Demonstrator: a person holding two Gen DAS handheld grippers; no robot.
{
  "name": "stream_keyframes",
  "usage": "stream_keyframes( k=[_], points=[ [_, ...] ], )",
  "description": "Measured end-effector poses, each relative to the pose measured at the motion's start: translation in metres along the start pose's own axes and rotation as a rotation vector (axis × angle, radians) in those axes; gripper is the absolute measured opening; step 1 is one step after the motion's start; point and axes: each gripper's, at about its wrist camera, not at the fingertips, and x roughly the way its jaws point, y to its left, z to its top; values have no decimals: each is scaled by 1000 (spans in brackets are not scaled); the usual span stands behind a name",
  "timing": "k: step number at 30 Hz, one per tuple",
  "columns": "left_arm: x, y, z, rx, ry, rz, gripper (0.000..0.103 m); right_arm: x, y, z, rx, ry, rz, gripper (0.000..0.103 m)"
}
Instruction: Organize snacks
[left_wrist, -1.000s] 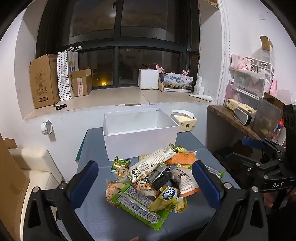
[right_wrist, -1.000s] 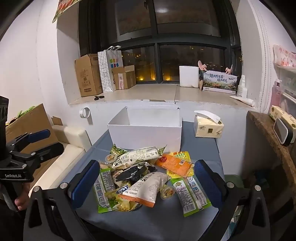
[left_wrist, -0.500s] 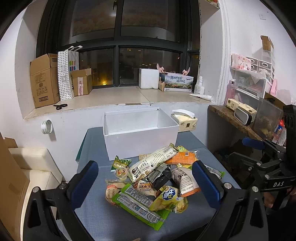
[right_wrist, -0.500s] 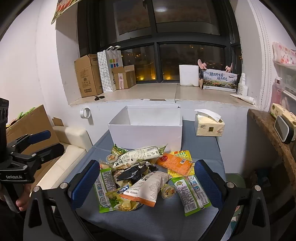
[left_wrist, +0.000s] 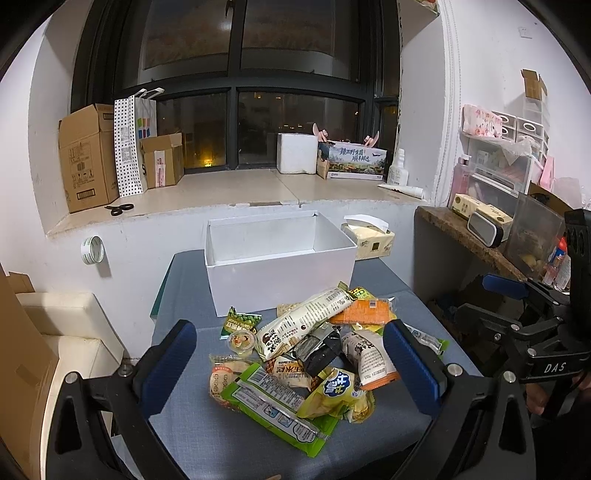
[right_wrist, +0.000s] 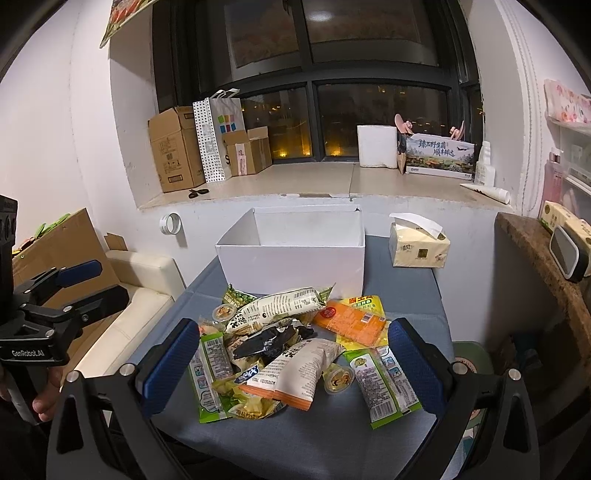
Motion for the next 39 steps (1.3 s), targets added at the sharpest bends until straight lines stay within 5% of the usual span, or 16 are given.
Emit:
stream_keyframes(
  k=[39],
  points=[
    [3,-4,-3,13,5,6,103,3,2,-2,-5,13,6,103]
  ],
)
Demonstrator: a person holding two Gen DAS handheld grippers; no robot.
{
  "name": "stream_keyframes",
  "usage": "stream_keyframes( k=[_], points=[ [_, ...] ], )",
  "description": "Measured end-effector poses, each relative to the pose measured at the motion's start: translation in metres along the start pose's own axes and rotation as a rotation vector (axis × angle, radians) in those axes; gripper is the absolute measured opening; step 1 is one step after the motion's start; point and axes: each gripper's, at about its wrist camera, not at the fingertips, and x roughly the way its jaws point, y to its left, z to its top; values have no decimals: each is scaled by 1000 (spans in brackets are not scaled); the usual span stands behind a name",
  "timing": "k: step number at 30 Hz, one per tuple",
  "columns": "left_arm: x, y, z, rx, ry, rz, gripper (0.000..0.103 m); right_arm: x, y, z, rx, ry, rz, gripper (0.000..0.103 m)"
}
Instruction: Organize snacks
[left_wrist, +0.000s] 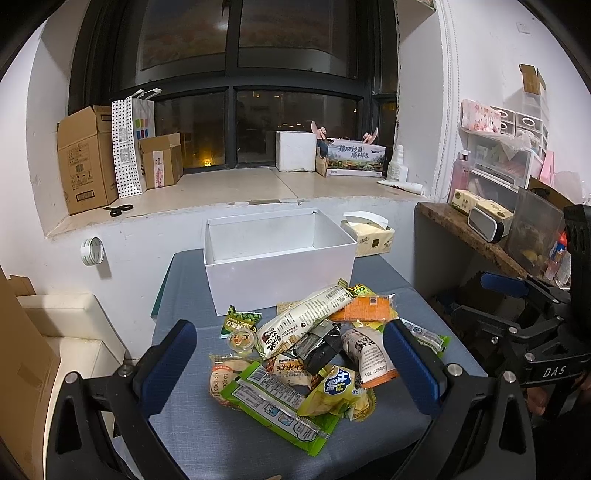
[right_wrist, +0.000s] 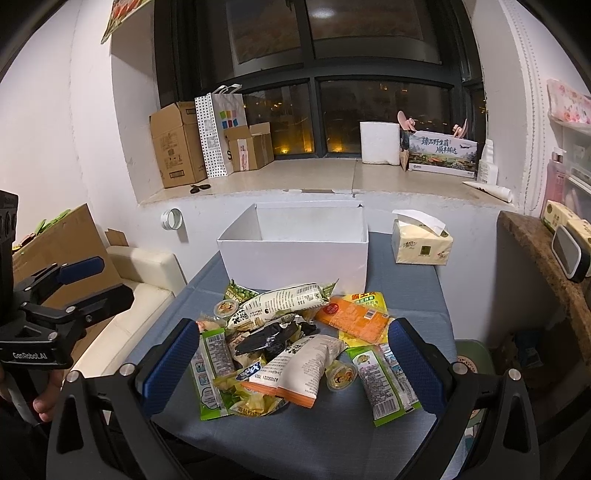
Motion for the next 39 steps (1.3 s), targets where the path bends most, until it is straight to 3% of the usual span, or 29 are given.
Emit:
stream_keyframes(
  k=[22,30,33,39],
  points=[
    [3,4,-3,-7,5,-5,103,30,1,-3,9,69,100,103],
    [4,11,-4,-22,1,12,103,108,-20,25,111,171,222,103],
    [6,16,-5,-33,7,31,103,150,-30,33,189,236,215,103],
    [11,31,-8,-69,17,69,103,227,-64,31,498,399,282,103]
  ],
)
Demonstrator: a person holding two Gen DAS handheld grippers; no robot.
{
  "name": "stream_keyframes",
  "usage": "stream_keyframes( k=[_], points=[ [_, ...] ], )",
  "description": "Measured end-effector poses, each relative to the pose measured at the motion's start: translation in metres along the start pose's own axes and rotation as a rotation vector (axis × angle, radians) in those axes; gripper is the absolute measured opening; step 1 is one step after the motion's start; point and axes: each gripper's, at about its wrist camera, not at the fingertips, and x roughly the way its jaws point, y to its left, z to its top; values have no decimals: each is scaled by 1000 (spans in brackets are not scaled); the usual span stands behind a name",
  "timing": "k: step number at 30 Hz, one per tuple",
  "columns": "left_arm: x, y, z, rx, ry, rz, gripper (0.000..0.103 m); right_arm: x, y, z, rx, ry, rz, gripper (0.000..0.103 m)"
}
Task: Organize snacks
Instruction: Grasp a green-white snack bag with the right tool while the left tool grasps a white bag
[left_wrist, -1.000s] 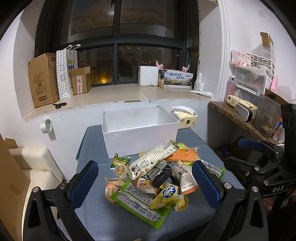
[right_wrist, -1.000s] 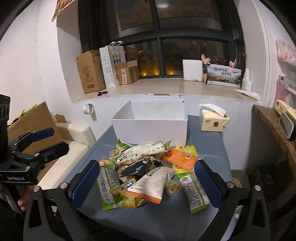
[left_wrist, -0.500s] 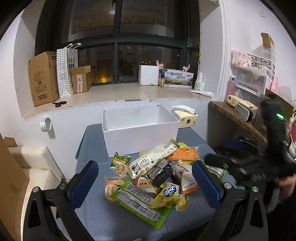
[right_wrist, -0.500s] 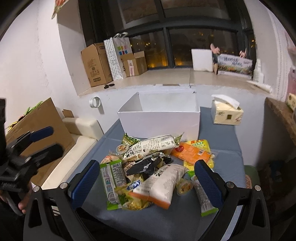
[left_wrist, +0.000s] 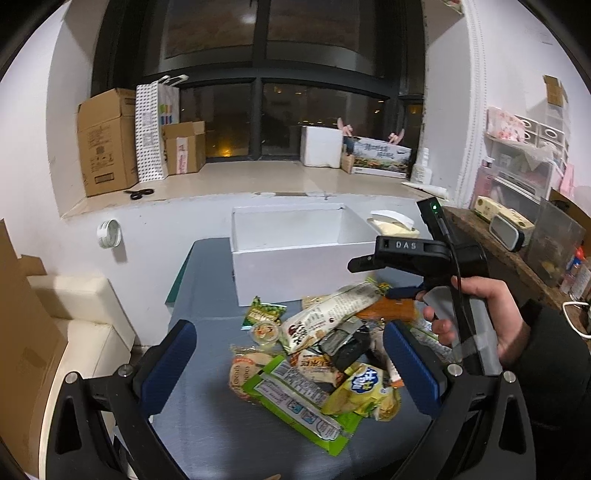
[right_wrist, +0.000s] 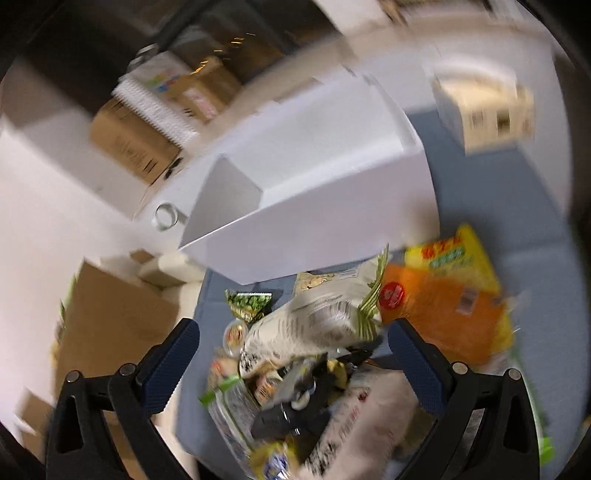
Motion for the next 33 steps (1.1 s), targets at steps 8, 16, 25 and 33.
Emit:
stream_keyframes(
  k=[8,16,25,33],
  points=[
    [7,6,-5,-16,23,20,103,42,-25,3,182,109,26,80],
    [12,7,-9,-17,37,36,103,33,-17,0,129,48,81,27],
    [34,2,-14,-10,106,-16,103,-67,11,-1,-53,-182,108,25],
    [71,-57,-10,62,232,-203,103,-177,12,-35,-176,-426,-15,25]
  ],
)
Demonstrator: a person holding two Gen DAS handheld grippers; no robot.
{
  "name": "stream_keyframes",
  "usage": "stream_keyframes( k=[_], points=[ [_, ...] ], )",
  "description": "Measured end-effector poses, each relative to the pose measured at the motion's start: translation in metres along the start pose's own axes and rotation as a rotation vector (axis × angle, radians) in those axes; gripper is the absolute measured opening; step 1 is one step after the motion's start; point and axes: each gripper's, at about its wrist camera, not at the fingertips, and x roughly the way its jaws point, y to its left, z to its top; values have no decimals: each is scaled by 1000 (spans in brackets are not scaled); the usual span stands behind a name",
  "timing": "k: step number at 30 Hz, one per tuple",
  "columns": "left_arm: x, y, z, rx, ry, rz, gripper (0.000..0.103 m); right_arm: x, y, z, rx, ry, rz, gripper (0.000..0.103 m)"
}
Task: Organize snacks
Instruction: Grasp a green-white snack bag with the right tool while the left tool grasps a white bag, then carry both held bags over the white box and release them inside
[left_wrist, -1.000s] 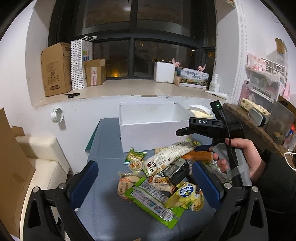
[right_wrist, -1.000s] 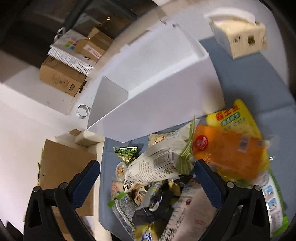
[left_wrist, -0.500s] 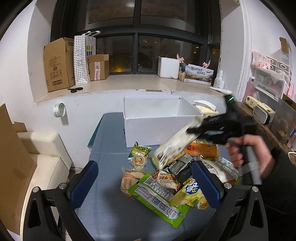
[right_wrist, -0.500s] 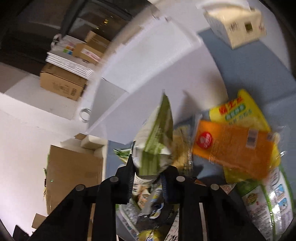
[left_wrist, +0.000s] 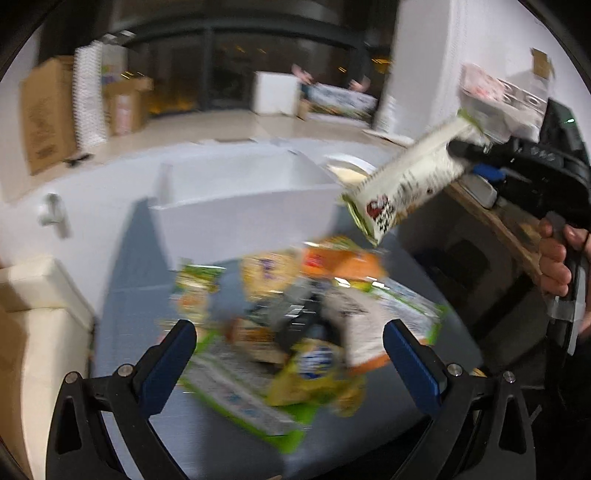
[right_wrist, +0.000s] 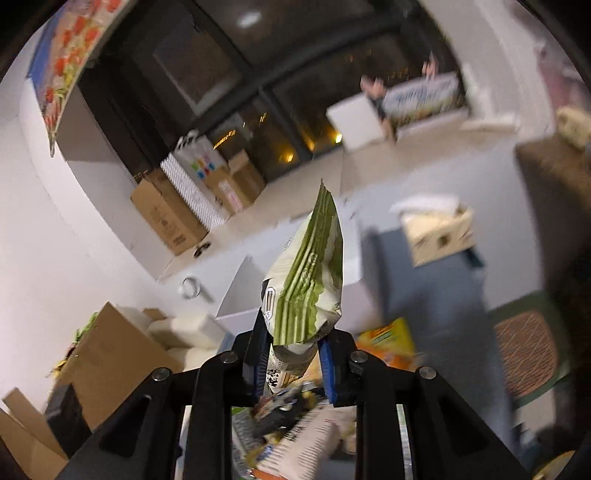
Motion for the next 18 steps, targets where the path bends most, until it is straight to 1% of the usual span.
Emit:
stream_keyframes(
  k=[4,7,8,9,10,11,13,14,15,16,17,18],
  points=[
    [34,-33,12,30,107,-39,103,-41,1,3,-41,-74,-83,25],
    [61,-56,19,56,179,-35,103,-59,0,3,-72,-109,-127,25],
    [70,-62,20,69,201,-15,103,-62,-2,2,-79,-110,-130,25],
    [85,-70,21,86,234,20,103,-65,-4,0,-90,-111,-134,24],
    [96,-76,22,97,256,30,103,-65,-5,0,-104,-109,-152,24],
    [108,-79,21,101,290,50,103,-66,-7,-1,-112,-99,-168,24],
    [125,-78,18,91,333,83,102,-61,-12,-5,-126,-82,-199,24],
    [129,-78,18,93,340,95,99,-60,-14,-6,-124,-79,-203,24],
    [132,-80,17,99,339,107,82,-61,-17,-7,-121,-79,-205,24],
    [131,-82,16,103,335,101,69,-63,-19,-9,-118,-81,-207,24],
    [130,-82,15,105,333,96,53,-65,-21,-10,-115,-83,-210,24],
    [128,-83,15,111,329,110,48,-67,-22,-11,-114,-89,-214,24]
  ],
)
